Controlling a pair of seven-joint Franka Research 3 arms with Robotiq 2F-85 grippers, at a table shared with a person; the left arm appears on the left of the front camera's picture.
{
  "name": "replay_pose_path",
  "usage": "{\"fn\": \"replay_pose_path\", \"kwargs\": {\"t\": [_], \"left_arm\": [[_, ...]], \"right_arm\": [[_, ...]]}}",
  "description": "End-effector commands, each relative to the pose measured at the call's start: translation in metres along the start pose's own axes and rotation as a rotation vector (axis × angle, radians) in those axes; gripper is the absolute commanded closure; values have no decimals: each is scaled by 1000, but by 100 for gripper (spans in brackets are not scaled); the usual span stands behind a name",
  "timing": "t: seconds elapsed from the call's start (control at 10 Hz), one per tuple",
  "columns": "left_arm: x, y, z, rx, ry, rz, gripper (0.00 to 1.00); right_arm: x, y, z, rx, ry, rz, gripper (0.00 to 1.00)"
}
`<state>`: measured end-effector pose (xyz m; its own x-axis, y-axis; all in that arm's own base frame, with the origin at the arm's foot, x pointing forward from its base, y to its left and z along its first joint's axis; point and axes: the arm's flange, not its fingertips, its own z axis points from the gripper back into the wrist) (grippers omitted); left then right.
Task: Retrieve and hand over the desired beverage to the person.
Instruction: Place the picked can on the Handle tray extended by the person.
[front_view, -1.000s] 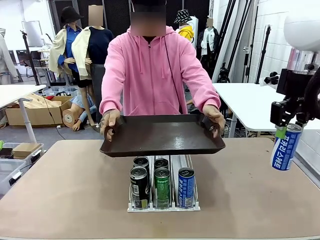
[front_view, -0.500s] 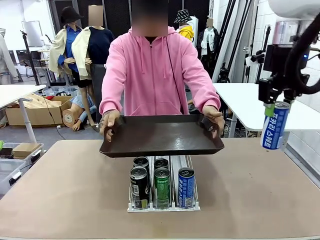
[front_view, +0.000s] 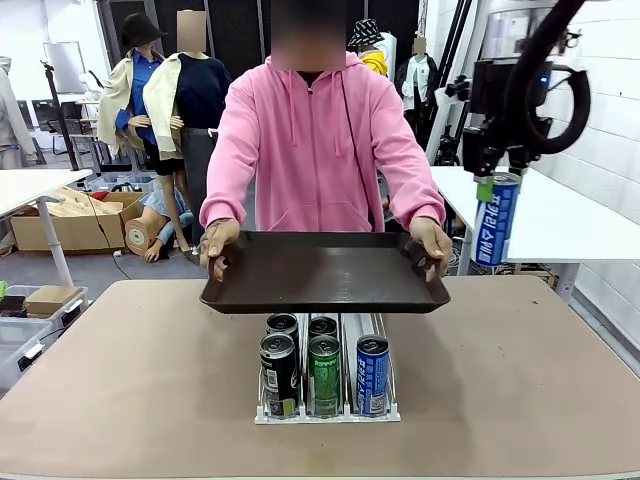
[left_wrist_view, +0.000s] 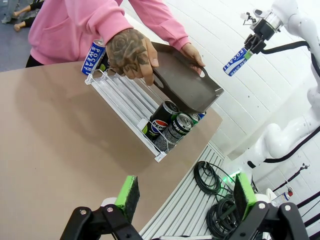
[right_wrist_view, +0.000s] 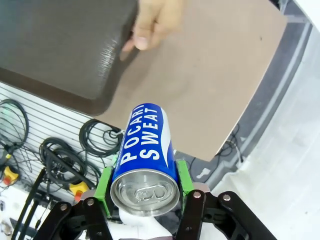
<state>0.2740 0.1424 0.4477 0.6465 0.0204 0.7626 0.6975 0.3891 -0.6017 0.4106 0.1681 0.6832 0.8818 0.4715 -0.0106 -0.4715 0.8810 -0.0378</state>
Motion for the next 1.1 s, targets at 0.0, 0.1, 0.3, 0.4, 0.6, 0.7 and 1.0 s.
{"fn": "replay_pose_path", "kwargs": {"t": [0.0,0.1,0.3,0.4,0.6,0.7,1.0], "left_arm": [[0,-2,2,-10,-13,-5,0],[0,-2,2,-10,-13,-5,0],[0,-2,2,-10,-13,-5,0],[0,-2,2,-10,-13,-5,0],[0,-2,2,-10,-13,-5,0],[0,-2,2,-10,-13,-5,0],[0,-2,2,-10,-13,-5,0]], "right_arm": [[18,18,12,-56,22,23,100],[29,31,13,-56,16,43,100],[49,48,9,-33,-15,49,100],[59,55,6,-11,-38,61,100],[76,74,4,-18,-75,63,100],[86,82,6,-25,-83,75,100],[119,97,8,-17,-109,97,100]]}}
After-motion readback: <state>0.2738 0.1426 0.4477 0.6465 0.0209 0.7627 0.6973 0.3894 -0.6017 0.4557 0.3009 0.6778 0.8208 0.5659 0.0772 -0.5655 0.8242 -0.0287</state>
